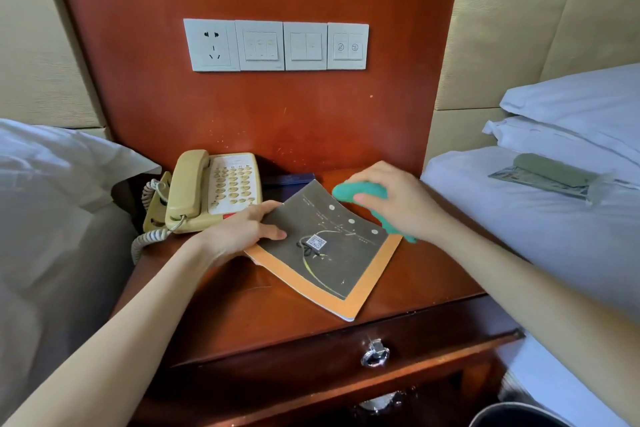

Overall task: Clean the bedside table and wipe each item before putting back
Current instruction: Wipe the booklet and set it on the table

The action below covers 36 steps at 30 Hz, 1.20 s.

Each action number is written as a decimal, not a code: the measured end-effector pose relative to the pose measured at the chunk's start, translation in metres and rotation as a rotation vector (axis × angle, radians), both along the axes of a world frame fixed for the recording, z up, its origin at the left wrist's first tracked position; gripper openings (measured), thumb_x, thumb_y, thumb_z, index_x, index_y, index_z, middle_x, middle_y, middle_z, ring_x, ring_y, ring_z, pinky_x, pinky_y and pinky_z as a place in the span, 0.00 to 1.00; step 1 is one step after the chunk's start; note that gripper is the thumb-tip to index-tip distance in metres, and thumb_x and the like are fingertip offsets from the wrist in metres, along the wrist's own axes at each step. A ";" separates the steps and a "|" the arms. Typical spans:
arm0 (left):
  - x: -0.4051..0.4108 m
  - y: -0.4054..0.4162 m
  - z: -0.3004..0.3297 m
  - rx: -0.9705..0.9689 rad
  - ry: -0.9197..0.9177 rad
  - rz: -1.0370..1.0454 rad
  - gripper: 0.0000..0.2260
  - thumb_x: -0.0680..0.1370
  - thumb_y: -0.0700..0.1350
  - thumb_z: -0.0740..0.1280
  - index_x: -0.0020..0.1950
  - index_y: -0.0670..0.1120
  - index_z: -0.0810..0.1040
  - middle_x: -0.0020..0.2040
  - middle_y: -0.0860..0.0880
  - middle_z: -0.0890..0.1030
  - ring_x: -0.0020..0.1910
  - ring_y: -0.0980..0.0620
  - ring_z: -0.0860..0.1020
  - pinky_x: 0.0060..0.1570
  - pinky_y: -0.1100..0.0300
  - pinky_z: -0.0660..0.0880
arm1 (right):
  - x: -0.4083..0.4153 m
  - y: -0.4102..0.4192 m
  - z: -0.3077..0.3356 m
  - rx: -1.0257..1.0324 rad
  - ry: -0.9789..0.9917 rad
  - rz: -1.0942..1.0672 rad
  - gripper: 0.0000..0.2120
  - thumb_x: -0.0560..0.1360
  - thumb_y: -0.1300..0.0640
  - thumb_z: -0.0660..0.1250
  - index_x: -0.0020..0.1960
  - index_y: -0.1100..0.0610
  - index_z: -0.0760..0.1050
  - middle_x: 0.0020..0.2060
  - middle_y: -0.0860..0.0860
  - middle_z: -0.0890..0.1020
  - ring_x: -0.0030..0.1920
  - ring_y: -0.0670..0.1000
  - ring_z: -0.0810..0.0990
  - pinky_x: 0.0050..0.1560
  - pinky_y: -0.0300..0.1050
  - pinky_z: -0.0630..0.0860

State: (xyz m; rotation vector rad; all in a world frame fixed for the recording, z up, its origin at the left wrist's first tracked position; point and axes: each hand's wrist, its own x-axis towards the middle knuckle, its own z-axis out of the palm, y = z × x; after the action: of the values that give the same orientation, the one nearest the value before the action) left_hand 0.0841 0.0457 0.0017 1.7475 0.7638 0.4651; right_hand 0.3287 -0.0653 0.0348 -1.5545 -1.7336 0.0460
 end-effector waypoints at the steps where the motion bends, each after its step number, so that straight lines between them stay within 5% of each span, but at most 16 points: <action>1: 0.000 -0.001 0.000 0.029 0.017 0.000 0.16 0.74 0.36 0.67 0.60 0.50 0.76 0.55 0.42 0.83 0.52 0.42 0.82 0.56 0.48 0.76 | -0.008 0.007 -0.006 -0.016 -0.076 0.032 0.11 0.75 0.59 0.69 0.56 0.50 0.80 0.51 0.48 0.77 0.50 0.47 0.75 0.50 0.35 0.67; 7: -0.002 -0.006 -0.004 0.094 0.000 0.001 0.17 0.75 0.38 0.68 0.62 0.50 0.75 0.56 0.47 0.82 0.55 0.48 0.81 0.58 0.55 0.77 | -0.039 0.054 -0.021 -0.037 -0.145 0.015 0.16 0.77 0.61 0.67 0.63 0.51 0.77 0.55 0.48 0.75 0.55 0.51 0.71 0.58 0.46 0.69; 15: -0.006 -0.005 -0.007 0.150 -0.017 0.020 0.18 0.77 0.36 0.65 0.65 0.50 0.73 0.58 0.50 0.81 0.56 0.53 0.80 0.60 0.54 0.76 | -0.017 0.024 -0.042 -0.205 -0.122 0.263 0.15 0.74 0.65 0.69 0.57 0.52 0.82 0.48 0.44 0.76 0.53 0.47 0.74 0.55 0.39 0.70; 22: -0.004 -0.003 -0.006 0.152 -0.017 0.003 0.18 0.78 0.36 0.65 0.64 0.53 0.74 0.58 0.50 0.81 0.57 0.51 0.80 0.63 0.48 0.73 | 0.019 -0.009 -0.029 -0.393 -0.048 0.359 0.20 0.72 0.69 0.69 0.47 0.43 0.83 0.47 0.40 0.77 0.51 0.44 0.75 0.49 0.30 0.68; 26: -0.003 -0.004 -0.005 0.184 0.020 -0.030 0.18 0.78 0.37 0.64 0.64 0.54 0.73 0.58 0.51 0.81 0.57 0.52 0.80 0.63 0.49 0.73 | 0.024 0.020 -0.028 -0.313 -0.058 0.204 0.17 0.72 0.69 0.70 0.49 0.48 0.84 0.46 0.40 0.78 0.49 0.43 0.76 0.49 0.34 0.69; 31: -0.003 -0.006 -0.003 0.191 0.051 -0.028 0.18 0.77 0.37 0.65 0.63 0.54 0.74 0.56 0.52 0.82 0.56 0.52 0.80 0.62 0.50 0.73 | 0.002 0.072 -0.029 -0.145 0.078 0.027 0.17 0.71 0.73 0.66 0.45 0.52 0.83 0.48 0.47 0.77 0.48 0.47 0.75 0.42 0.26 0.66; 36: -0.002 -0.005 -0.004 0.189 0.078 0.026 0.15 0.76 0.40 0.66 0.62 0.53 0.75 0.55 0.53 0.83 0.53 0.53 0.81 0.60 0.53 0.75 | -0.023 0.082 -0.030 -0.037 0.109 0.064 0.18 0.70 0.75 0.64 0.48 0.56 0.83 0.49 0.51 0.78 0.50 0.50 0.76 0.48 0.34 0.70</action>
State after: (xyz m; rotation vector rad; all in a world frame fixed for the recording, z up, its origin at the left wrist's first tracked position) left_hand 0.0816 0.0409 -0.0021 1.9429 0.8201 0.5019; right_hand 0.3059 0.0162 0.0047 -1.4952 -1.7046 0.1922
